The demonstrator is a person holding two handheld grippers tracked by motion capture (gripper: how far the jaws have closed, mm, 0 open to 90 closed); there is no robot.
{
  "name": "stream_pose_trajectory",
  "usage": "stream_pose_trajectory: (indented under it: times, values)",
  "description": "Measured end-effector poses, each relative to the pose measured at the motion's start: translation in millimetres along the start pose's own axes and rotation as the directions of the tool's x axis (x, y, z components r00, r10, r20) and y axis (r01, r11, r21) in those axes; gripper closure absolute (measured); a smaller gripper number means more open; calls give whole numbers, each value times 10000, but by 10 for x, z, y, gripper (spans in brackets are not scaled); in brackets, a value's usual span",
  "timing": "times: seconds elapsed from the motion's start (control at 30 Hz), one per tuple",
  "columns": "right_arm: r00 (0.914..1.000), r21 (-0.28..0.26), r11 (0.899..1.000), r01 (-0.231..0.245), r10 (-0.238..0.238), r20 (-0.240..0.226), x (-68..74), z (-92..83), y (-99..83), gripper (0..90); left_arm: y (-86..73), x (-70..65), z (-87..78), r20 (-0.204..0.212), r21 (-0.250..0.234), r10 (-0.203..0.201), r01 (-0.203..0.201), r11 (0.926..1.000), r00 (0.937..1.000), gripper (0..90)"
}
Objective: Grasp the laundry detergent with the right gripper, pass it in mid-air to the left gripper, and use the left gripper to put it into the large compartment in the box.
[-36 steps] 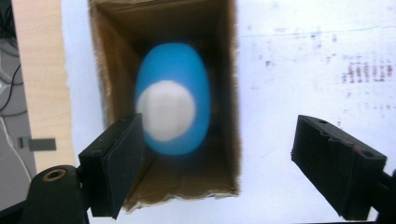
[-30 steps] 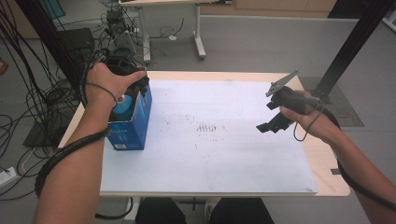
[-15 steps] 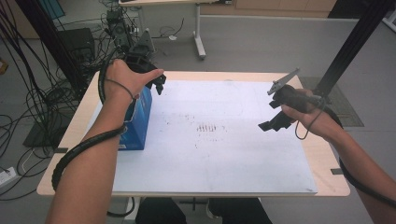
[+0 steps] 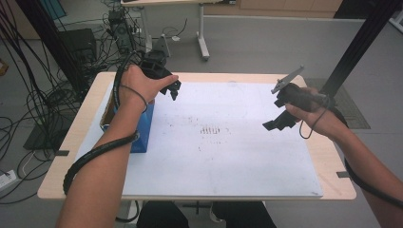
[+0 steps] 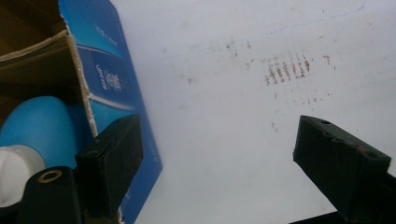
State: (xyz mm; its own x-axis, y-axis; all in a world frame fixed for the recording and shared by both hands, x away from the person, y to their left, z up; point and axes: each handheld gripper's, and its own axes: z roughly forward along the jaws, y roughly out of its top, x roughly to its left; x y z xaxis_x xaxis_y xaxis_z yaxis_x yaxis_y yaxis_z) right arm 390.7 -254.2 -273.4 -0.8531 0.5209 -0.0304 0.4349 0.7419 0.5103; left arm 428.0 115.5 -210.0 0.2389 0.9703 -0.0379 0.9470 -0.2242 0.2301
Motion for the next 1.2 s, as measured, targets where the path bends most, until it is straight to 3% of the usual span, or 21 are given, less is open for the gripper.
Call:
stream_pose_trajectory:
  times: [0.77,1.2]
  values:
    - [10000,-118,9999,-58,58,53,-30,2,-36,6,41,-112,54,57,88,207,-208,9997,9998,163]
    - [10000,-110,9999,-54,54,50,-29,5,-46,5,27,-79,50,54,89,154,-154,9998,9999,163]
